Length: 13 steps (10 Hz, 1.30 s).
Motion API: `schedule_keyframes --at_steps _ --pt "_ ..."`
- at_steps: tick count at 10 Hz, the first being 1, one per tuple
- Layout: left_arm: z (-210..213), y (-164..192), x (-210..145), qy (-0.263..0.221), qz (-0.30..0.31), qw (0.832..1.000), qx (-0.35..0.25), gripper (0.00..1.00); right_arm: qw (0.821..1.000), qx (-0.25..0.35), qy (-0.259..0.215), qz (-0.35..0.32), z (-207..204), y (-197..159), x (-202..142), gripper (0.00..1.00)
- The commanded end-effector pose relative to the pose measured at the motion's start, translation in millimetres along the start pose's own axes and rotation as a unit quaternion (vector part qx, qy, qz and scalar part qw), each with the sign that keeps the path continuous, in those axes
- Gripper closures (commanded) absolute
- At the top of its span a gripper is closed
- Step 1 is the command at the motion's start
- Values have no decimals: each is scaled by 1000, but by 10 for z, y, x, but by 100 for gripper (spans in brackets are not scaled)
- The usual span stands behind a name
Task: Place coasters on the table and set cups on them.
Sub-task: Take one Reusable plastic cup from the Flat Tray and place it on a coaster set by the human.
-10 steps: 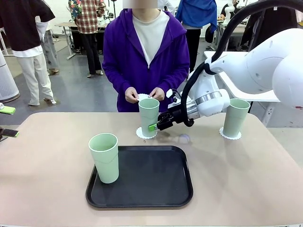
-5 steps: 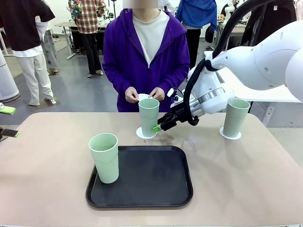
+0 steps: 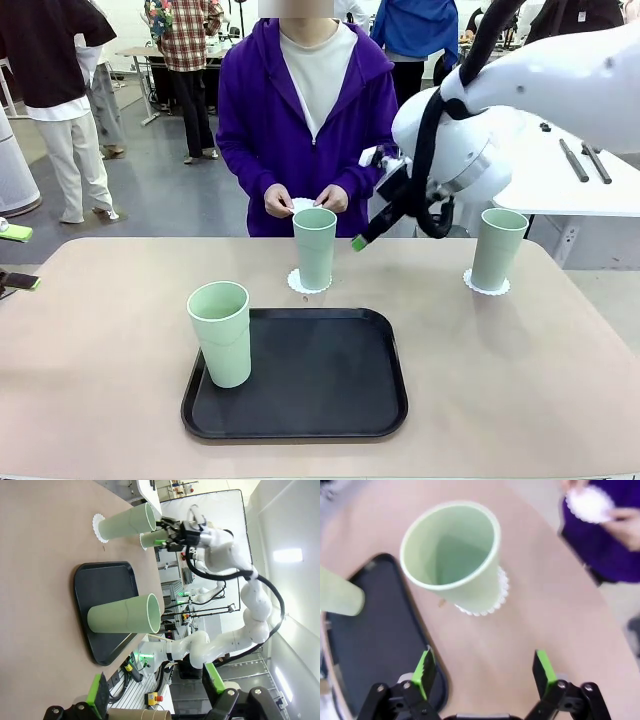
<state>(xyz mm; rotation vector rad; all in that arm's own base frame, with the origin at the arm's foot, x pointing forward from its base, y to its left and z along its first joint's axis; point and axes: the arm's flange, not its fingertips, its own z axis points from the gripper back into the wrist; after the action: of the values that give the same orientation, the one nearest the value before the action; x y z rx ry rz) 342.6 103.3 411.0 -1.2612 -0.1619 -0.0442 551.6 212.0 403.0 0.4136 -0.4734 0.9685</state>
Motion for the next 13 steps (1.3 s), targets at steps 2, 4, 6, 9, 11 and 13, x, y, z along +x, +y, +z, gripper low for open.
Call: schedule_keyframes --at_steps 2,4,6,9,11,13 --pt "4 -16 5 -5 -8 1000 -9 0 987 -76 116 -81 561 389 342 0" --pt "4 -16 5 -5 -8 1000 -9 0 980 -93 137 -109 754 535 684 0" --pt "4 -16 5 -5 -8 1000 -9 0 976 -95 158 -118 728 627 765 0" --pt "4 -16 5 -5 -8 1000 -9 0 976 -94 155 -116 800 716 718 0" --pt "4 -16 5 -5 -8 1000 -9 0 976 -94 155 -116 800 716 718 0" --pt "4 -16 5 -5 -8 1000 -9 0 976 -94 155 -116 800 716 718 0"
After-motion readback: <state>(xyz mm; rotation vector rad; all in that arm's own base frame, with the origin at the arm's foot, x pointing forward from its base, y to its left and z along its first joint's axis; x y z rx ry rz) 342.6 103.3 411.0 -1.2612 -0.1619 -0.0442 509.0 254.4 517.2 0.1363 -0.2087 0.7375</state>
